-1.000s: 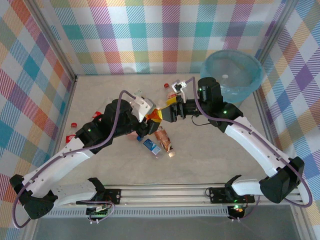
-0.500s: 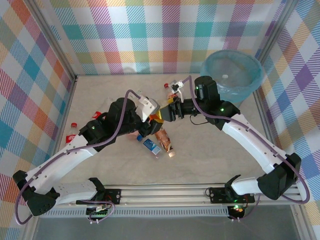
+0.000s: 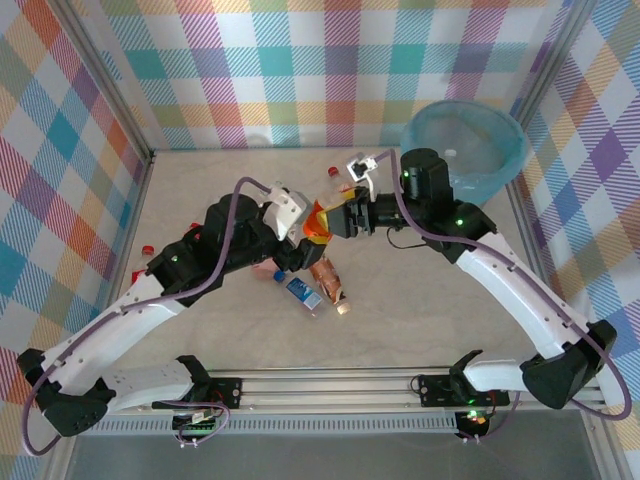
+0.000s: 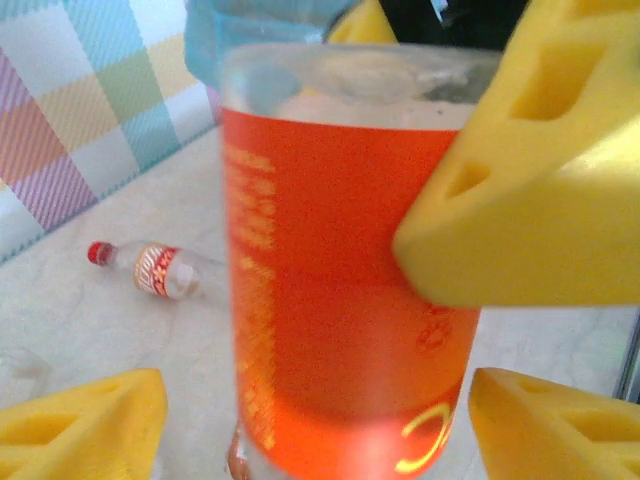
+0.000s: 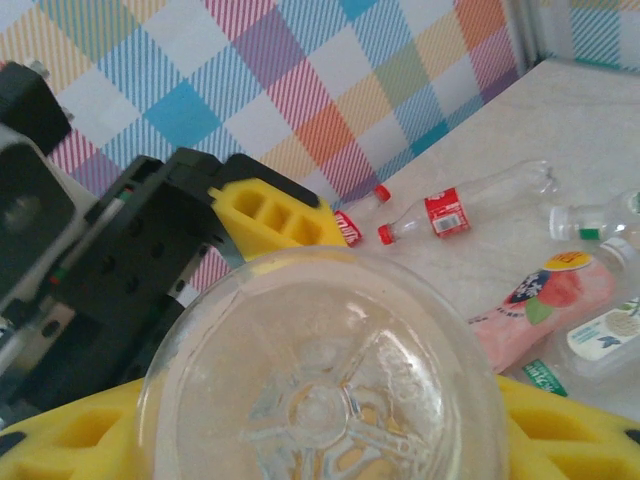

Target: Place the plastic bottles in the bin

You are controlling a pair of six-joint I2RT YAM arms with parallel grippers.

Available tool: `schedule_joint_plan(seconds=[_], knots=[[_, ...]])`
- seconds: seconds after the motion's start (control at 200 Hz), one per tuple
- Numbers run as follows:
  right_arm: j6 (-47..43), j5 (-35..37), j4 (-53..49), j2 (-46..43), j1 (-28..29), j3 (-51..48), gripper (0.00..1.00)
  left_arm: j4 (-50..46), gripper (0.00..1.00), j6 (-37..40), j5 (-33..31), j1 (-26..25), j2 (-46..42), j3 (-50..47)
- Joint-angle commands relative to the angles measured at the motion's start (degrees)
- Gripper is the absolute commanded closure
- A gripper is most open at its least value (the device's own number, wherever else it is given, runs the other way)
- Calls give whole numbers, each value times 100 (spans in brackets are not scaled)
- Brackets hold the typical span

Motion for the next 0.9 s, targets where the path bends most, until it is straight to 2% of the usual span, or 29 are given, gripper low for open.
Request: schedule_joint_plan(seconds=[0.0, 0.16, 0.54, 0.895], knots=[[-168, 372, -218, -232, 9, 267, 49, 339, 17, -28, -136, -69, -340, -117], [-320, 723, -423, -334, -21, 448, 50, 437, 12, -59, -204, -70, -604, -242], [-926, 1552, -1131, -447, -199, 1017, 51, 658, 10, -90, -307, -73, -974, -383], [-1824, 3038, -1716, -441, -721, 1992, 52, 1025, 10, -134, -252, -68, -1053, -360]])
